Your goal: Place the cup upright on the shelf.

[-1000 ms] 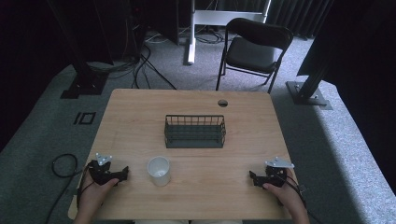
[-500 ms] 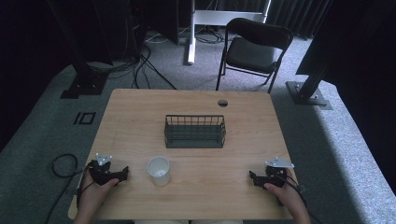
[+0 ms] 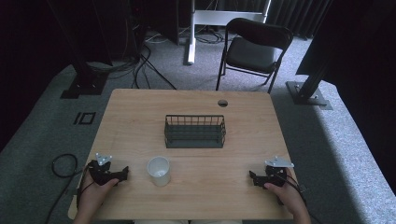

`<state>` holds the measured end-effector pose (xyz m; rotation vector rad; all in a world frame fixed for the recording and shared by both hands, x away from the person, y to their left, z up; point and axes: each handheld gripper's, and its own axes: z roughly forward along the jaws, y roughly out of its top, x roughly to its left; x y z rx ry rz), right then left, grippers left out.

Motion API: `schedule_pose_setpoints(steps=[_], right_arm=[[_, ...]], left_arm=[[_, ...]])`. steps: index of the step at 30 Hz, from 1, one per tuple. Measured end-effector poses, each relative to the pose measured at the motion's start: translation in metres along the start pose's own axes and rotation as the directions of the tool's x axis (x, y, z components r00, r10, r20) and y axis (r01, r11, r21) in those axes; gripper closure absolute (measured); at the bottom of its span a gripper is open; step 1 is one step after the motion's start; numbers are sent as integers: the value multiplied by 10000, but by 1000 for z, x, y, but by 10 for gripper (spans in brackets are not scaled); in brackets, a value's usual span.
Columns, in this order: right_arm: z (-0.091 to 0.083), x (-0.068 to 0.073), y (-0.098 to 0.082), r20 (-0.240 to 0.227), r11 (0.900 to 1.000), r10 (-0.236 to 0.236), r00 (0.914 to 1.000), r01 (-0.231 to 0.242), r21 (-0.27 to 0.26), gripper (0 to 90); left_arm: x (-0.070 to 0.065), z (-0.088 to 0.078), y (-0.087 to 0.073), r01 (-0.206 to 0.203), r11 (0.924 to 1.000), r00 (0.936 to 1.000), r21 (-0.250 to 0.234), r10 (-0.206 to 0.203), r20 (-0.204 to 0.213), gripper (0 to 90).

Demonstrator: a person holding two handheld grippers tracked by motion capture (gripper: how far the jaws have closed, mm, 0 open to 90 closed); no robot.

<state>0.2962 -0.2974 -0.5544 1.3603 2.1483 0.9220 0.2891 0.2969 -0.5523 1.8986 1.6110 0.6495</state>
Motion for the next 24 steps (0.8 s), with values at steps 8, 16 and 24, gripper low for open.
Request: schedule_pose_setpoints(steps=[8,16,24], right_arm=[[-4,2,10,-17,9991,-29,10000,28,-429,110],[-10,5,22,-314,9958,-84,9995,56,-910,110],[-12,13,34,-559,9933,-338,9979,274,-1124,112]], left_arm=[[0,0,0,7,10000,10000,-2,-7,2,10],[0,0,0,6,10000,10000,-2,-6,3,10],[0,0,0,9,10000,10000,-3,-9,3,10]])
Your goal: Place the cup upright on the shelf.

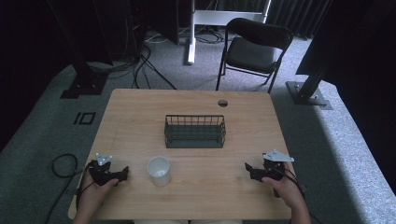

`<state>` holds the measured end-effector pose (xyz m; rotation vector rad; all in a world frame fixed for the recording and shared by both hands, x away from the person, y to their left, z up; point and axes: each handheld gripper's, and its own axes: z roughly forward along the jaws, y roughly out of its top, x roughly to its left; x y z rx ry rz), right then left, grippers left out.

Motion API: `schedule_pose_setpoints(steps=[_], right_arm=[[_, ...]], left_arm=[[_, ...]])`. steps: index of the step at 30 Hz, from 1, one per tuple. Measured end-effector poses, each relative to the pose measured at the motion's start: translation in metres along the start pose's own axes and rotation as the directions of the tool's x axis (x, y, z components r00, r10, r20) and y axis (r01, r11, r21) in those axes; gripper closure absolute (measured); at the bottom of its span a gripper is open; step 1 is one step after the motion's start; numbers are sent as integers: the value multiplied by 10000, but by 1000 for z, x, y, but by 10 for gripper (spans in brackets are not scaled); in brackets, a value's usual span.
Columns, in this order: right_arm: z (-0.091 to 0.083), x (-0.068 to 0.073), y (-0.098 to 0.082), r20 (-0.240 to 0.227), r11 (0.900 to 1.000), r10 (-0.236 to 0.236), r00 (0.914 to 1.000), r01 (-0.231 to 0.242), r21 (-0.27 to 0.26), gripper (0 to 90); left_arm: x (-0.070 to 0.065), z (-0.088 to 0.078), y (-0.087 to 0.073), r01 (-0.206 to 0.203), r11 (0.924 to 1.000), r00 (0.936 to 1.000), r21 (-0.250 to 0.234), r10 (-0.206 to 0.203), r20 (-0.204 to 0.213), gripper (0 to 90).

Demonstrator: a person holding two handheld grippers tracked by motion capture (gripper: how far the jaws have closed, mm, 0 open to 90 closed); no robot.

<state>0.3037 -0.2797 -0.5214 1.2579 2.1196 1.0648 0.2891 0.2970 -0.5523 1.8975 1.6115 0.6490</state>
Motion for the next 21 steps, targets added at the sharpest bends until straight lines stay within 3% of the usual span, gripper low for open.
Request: schedule_pose_setpoints(steps=[7,11,12,21], right_arm=[[2,9,10,-300,9996,-235,9993,230,-160,113],[2,12,13,-610,9995,-133,9980,116,-281,112],[2,18,18,-830,9985,-382,9958,347,-432,112],[2,35,32,-1127,9940,-898,9896,819,-724,112]], left_arm=[[0,0,0,-5,10000,10000,1,5,1,10],[0,0,0,-2,10000,10000,1,2,1,10],[0,0,0,-1,10000,10000,2,1,1,10],[0,0,0,-2,10000,10000,2,2,1,10]])
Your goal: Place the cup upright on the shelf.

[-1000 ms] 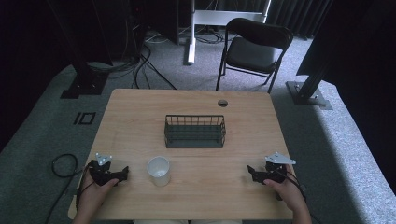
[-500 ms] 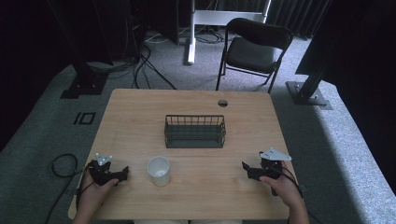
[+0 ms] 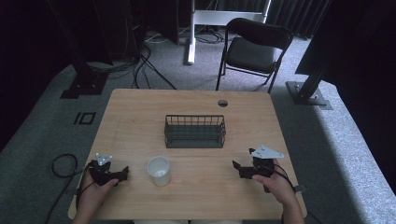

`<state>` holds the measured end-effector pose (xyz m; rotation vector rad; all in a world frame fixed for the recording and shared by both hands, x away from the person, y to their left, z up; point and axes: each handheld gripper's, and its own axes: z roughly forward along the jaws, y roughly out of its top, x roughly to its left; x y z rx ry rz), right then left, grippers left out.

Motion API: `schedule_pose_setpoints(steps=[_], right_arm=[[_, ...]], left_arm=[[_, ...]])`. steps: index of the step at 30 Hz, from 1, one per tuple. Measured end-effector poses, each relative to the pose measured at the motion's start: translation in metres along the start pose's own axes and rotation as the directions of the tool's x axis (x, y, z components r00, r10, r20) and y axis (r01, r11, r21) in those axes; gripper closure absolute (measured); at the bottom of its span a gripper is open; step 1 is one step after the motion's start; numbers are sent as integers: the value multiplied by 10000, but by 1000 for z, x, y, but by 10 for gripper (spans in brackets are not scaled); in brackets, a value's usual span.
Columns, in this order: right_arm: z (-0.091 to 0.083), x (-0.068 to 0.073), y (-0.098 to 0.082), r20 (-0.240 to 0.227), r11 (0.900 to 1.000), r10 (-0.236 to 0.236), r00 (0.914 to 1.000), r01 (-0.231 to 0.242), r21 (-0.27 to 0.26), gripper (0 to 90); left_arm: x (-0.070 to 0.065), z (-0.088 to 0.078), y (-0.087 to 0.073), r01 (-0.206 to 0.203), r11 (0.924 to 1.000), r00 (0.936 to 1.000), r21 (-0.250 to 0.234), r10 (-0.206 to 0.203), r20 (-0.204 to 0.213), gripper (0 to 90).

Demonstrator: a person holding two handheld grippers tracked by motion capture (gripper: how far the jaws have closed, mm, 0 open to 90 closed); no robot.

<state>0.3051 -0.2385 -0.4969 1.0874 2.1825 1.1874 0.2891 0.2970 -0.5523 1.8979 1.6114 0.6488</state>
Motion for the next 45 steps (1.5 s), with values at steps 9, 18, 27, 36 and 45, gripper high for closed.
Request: schedule_pose_setpoints(steps=[9,18,27,36,45], right_arm=[[6,18,11,-494,9989,-435,9978,426,-194,112],[15,37,20,-1217,9964,-795,9894,753,-380,113],[25,53,24,-1869,9940,-1059,9767,987,-474,112],[34,74,30,-2631,9888,-1466,9536,1343,-644,113],[44,91,30,-3128,9846,-1749,9336,1657,-559,113]], left_arm=[[0,0,0,0,10000,10000,-2,0,0,11],[0,0,0,2,10000,10000,-2,-2,0,10],[0,0,0,-5,10000,10000,1,5,1,10],[0,0,0,2,10000,10000,-2,-2,0,11],[0,0,0,-2,10000,10000,-1,2,2,11]])
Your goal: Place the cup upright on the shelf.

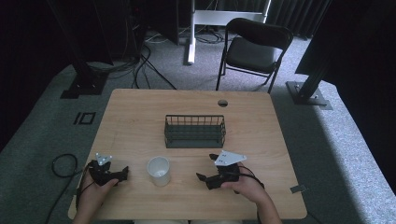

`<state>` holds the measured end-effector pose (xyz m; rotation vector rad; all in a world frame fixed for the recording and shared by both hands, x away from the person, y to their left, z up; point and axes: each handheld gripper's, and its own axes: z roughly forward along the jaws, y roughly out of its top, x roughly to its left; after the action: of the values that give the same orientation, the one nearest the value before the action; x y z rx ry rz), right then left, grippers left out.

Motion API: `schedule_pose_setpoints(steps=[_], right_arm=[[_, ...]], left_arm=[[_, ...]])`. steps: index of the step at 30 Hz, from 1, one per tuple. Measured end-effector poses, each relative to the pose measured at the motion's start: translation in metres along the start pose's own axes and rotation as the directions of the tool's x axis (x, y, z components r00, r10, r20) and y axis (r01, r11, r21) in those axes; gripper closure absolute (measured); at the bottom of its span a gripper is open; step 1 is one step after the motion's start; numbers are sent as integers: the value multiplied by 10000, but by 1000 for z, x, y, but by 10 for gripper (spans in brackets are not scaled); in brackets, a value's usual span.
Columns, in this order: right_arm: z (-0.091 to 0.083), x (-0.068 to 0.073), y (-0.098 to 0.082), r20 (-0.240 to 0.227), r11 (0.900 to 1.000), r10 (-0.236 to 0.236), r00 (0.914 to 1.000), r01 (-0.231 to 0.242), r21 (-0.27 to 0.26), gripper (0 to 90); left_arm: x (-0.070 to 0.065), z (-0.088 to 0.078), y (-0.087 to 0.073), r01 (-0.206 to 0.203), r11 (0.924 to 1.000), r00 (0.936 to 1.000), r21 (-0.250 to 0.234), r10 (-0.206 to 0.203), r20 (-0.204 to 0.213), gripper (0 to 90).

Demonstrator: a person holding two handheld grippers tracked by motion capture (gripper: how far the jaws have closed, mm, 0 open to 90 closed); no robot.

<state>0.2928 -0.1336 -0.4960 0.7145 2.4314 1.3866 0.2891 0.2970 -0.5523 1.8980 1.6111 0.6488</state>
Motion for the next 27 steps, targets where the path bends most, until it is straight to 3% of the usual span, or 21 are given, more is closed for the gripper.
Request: schedule_pose_setpoints(steps=[14,27], right_arm=[[22,23,6,-1077,9981,-609,9923,614,20,113],[41,38,7,-1566,9961,-864,9839,884,60,113]], left_arm=[[0,0,0,7,10000,10000,-2,-7,1,11],[0,0,0,3,10000,10000,-1,-3,2,11]])
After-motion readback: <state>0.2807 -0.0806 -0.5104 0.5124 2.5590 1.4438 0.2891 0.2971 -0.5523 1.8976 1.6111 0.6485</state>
